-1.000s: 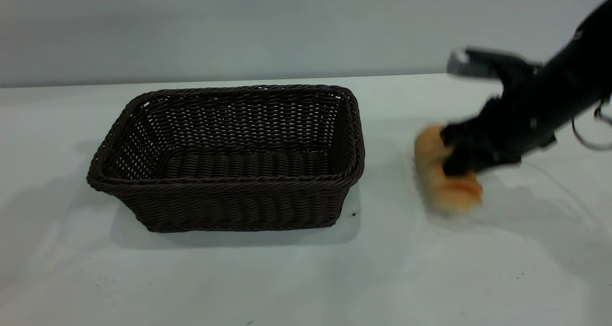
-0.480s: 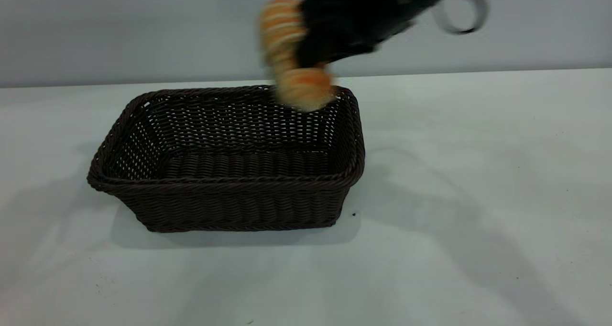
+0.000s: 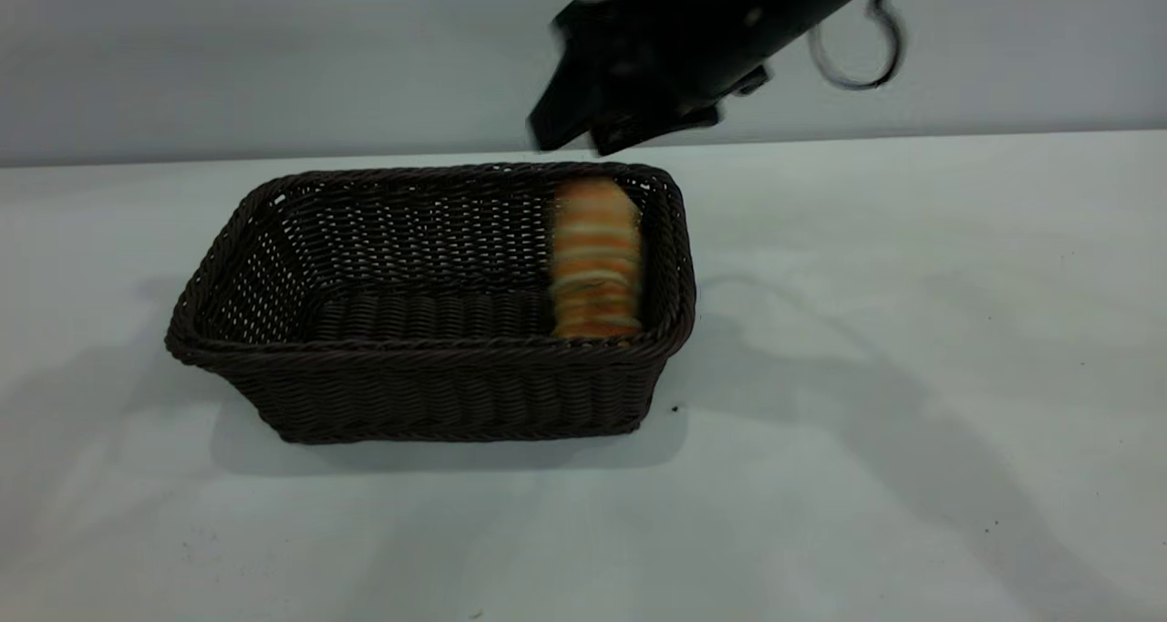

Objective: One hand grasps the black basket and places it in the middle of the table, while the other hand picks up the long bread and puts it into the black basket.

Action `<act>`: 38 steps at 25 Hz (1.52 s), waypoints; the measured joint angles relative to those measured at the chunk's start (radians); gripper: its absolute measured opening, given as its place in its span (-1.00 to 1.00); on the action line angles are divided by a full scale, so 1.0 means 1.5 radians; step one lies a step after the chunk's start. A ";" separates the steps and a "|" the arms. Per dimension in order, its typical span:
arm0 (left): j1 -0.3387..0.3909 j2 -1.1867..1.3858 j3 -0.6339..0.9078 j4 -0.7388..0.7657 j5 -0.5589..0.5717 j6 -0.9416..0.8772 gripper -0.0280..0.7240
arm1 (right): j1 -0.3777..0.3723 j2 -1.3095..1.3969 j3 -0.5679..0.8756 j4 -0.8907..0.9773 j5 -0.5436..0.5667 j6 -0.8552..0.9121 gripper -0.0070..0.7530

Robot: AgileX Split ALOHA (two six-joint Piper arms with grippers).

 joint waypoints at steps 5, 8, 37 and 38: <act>0.000 -0.104 0.000 0.095 0.034 -0.004 0.45 | -0.094 -0.094 -0.001 -0.342 0.164 0.293 0.20; 0.000 -0.175 0.000 0.143 0.035 -0.020 0.45 | -0.128 -0.171 -0.001 -0.562 0.257 0.433 0.20; 0.000 -1.020 0.669 0.162 0.032 -0.101 0.45 | -0.137 -1.078 0.404 -0.607 0.384 0.513 0.20; 0.000 -1.042 0.682 0.161 0.032 -0.103 0.45 | -0.137 -1.097 0.417 -0.600 0.384 0.505 0.20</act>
